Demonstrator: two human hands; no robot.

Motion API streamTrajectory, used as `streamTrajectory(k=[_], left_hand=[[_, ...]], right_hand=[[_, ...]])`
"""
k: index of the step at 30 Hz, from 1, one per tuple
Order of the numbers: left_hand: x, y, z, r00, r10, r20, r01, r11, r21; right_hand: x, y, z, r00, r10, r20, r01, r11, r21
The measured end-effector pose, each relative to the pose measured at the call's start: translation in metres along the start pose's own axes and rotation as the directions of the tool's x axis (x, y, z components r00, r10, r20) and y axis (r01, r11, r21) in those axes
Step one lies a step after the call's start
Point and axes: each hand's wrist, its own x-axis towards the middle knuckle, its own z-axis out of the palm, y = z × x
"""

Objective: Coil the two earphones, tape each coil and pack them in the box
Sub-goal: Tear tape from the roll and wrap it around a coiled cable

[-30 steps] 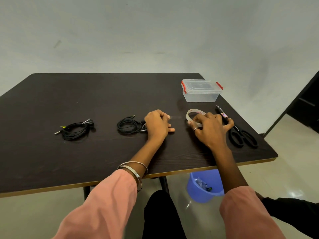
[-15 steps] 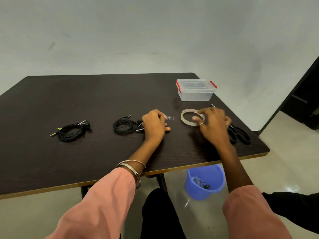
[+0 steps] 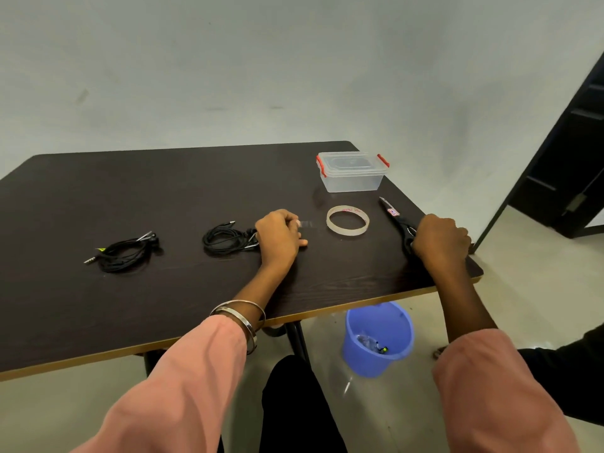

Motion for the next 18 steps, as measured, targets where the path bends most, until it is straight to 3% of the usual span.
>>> streamTrajectory(k=[5, 11, 16, 18], left_hand=[[0.000, 0.000, 0.000, 1.000, 0.017, 0.002, -0.017, 1.000, 0.014], [-0.001, 0.000, 0.001, 0.999, 0.045, -0.009, -0.045, 0.999, 0.031], [-0.004, 0.002, -0.001, 0.997, 0.074, -0.016, -0.073, 0.996, 0.046], [-0.005, 0.002, -0.002, 0.996, 0.091, -0.012, -0.090, 0.994, 0.062]], right_hand=[[-0.003, -0.001, -0.021, 0.997, -0.082, -0.007, 0.082, 0.997, 0.014], [0.005, -0.006, -0.059, 0.971, -0.234, 0.041, 0.214, 0.936, 0.278], [-0.012, -0.018, -0.076, 0.876, -0.481, 0.036, 0.443, 0.832, 0.334], [-0.017, -0.020, -0.081, 0.820, -0.565, 0.088, 0.531, 0.810, 0.250]])
